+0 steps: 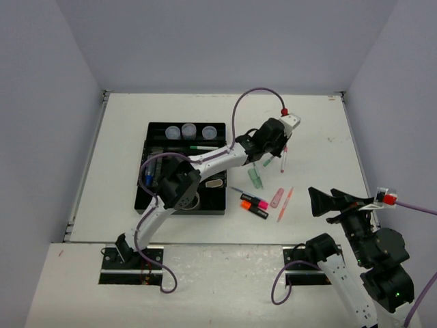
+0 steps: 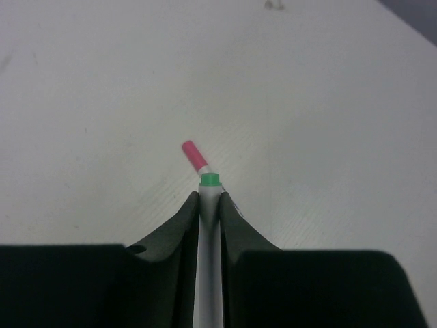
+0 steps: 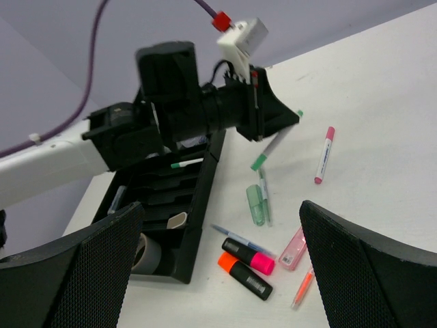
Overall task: Sort the stationery into containers
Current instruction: Pick up the pen from the center of the board, then place the pen in the storage box.
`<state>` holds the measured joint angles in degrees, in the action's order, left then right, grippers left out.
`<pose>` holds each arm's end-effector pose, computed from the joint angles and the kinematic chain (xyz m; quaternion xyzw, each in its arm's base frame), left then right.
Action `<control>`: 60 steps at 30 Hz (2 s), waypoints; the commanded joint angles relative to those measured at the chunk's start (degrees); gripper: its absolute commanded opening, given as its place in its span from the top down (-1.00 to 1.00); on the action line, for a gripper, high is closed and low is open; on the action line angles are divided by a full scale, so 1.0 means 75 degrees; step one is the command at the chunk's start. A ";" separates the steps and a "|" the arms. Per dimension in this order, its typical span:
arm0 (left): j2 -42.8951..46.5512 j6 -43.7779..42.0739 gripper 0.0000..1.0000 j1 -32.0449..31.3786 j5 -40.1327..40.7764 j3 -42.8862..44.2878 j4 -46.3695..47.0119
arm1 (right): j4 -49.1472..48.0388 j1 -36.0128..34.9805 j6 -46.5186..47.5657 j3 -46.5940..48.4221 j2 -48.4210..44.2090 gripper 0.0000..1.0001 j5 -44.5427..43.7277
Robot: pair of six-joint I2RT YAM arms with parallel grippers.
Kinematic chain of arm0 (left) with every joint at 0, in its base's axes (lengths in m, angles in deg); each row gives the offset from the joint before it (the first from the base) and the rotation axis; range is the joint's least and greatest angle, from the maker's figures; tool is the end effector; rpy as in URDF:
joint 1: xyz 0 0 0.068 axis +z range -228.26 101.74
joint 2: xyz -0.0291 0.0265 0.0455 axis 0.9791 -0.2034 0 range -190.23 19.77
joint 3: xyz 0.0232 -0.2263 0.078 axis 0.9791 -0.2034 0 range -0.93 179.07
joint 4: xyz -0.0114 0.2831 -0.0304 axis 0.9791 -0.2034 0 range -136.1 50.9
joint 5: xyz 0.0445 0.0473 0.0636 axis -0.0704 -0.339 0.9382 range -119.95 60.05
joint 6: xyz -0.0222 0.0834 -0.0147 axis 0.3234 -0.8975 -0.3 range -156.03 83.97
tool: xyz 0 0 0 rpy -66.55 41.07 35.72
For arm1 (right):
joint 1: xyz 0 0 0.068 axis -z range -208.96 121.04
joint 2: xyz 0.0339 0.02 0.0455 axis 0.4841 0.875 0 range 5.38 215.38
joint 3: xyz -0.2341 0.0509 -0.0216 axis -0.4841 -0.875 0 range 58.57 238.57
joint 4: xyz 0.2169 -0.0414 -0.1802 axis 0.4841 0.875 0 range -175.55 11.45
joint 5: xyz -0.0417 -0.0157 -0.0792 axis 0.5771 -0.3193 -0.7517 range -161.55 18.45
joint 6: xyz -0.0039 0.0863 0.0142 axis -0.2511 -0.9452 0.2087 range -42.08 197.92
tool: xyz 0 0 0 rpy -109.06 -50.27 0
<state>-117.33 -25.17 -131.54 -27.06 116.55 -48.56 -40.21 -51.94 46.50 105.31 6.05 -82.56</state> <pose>0.3592 -0.4752 0.1626 0.2998 0.8080 -0.2507 0.4409 0.0829 0.0190 0.3542 0.1195 0.6924 0.2639 0.6608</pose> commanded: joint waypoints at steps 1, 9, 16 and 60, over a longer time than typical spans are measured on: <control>0.1163 -0.1343 1.00 0.0025 -0.0633 0.0332 0.0597 | -0.0260 -0.0029 0.0111 -0.0010 -0.0054 -0.98 -0.0009; 0.3422 -0.5630 1.00 0.0667 -0.1542 -0.2545 0.1443 | -0.0257 -0.0029 0.0099 -0.0010 -0.0300 -0.98 -0.0021; 0.4693 -0.6919 1.00 0.2681 -0.3835 -0.5148 0.2367 | -0.0280 -0.0029 0.0102 -0.0033 -0.0393 -0.97 -0.0044; 0.2356 -0.9081 1.00 0.4197 -0.5334 -0.4356 -0.0801 | -0.0350 -0.0041 0.0135 -0.0080 -0.0218 -0.97 0.0014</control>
<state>-98.73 -92.65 -100.74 -67.38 80.75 -53.53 -41.00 -52.09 46.67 104.94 6.02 -82.56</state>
